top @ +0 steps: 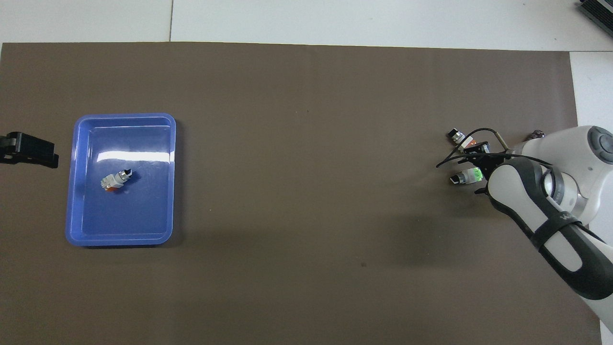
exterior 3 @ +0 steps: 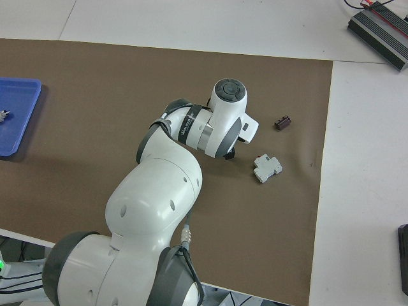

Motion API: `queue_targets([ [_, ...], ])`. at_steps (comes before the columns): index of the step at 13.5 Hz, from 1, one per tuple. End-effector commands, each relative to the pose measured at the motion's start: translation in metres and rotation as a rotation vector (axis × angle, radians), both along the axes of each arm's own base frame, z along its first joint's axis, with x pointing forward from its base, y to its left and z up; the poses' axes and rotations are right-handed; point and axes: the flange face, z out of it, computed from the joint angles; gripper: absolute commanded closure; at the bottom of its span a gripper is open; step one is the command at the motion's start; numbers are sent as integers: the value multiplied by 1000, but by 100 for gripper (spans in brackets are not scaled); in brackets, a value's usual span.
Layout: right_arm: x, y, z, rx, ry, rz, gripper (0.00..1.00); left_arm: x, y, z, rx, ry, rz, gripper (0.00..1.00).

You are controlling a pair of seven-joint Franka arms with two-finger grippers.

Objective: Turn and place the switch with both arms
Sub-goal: 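Reach the right gripper down and grasp the green-topped switch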

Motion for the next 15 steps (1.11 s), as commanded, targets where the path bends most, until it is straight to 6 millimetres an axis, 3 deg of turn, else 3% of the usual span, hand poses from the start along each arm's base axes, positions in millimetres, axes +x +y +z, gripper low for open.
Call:
queue_targets([
  [1, -1, -3, -2, 12, -21, 1, 11, -8, 2, -1, 16, -2, 12, 0],
  [4, -1, -3, -1, 10, -27, -2, 11, -8, 2, -1, 16, -2, 12, 0],
  [5, -1, -4, -5, 11, -21, -2, 16, -8, 2, 0, 16, -3, 12, 0],
  [6, -1, -4, -6, 11, -19, -2, 26, -8, 2, 0, 16, -3, 10, 0],
  [8, -1, -4, -6, 14, -13, 1, 69, -8, 2, 0, 16, -3, 12, 0],
  [9, -2, -3, -6, 15, -9, 4, 81, -8, 2, 0, 17, -3, 12, 0],
  [10, -1, -3, -5, 17, -8, 17, 100, -8, 2, -1, 16, -2, 10, 0],
  [13, -3, -1, 2, 45, 19, 62, 100, -8, 2, -1, 16, -2, 10, 0],
  [15, 1, 12, 32, 104, 33, 105, 100, -8, 2, 0, 16, -3, 12, 0],
])
